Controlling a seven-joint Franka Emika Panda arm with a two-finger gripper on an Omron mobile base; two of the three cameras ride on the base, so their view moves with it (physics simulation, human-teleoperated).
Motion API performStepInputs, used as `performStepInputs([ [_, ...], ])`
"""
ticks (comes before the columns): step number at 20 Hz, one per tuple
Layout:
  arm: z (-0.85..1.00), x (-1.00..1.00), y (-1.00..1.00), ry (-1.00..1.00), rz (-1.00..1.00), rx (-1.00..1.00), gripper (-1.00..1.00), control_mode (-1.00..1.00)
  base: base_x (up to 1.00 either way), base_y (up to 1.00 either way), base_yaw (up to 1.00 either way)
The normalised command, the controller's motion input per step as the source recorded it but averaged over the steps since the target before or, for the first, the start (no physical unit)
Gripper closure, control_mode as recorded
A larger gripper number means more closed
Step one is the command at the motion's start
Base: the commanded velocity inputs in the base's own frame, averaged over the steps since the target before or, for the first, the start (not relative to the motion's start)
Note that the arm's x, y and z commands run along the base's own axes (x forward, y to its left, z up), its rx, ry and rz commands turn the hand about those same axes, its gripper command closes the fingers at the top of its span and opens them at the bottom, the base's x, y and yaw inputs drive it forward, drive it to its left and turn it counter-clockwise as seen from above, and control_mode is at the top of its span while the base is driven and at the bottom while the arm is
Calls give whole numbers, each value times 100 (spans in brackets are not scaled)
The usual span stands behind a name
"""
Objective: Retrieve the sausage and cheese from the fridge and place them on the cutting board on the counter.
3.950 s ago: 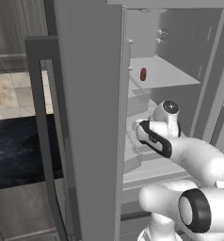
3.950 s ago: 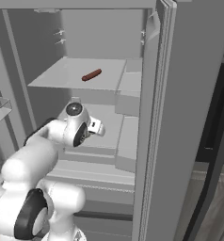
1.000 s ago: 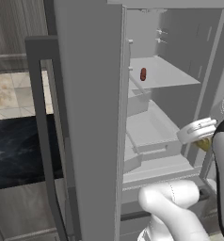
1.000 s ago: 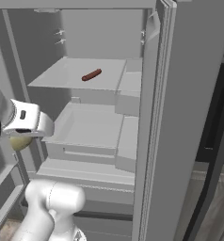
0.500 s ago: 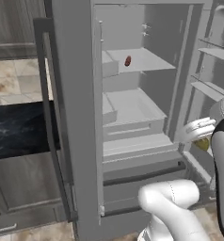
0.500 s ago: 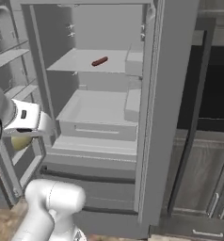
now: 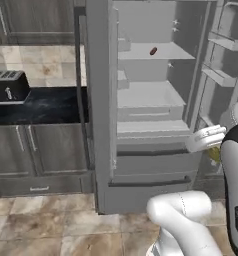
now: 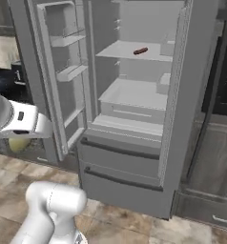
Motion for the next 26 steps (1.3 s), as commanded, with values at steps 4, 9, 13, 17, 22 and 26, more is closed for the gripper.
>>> performStepInputs([
  [4,0,0,0,0,0,0,100,100,-54,51,93],
  [9,0,0,0,0,0,0,100,100,-26,25,100],
  [13,0,0,0,0,0,0,100,100,-24,20,100],
  [17,0,0,0,0,0,0,100,100,-8,21,100],
  [22,0,0,0,0,0,0,100,100,73,1,79],
  [26,0,0,0,0,0,0,100,100,100,-5,30],
])
